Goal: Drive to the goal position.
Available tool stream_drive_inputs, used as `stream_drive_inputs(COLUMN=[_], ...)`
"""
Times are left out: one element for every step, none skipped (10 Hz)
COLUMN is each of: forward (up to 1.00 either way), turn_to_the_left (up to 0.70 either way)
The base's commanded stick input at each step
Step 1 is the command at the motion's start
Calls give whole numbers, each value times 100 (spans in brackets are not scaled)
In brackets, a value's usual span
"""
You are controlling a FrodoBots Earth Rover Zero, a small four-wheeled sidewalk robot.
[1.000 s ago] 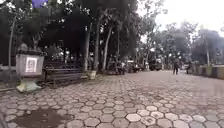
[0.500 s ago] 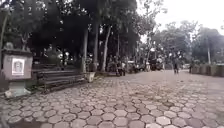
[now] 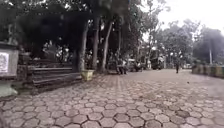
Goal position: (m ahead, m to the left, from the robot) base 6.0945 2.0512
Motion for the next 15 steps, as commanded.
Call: stream_drive_inputs(forward=[69, 69, 69, 69, 69, 69, 69, 69, 69, 69, 69, 69, 69, 69, 69], turn_to_the_left=[0, 0, 0, 0, 0, 0, 0, 0, 0, 0, 0, 0, 0, 0, 7])
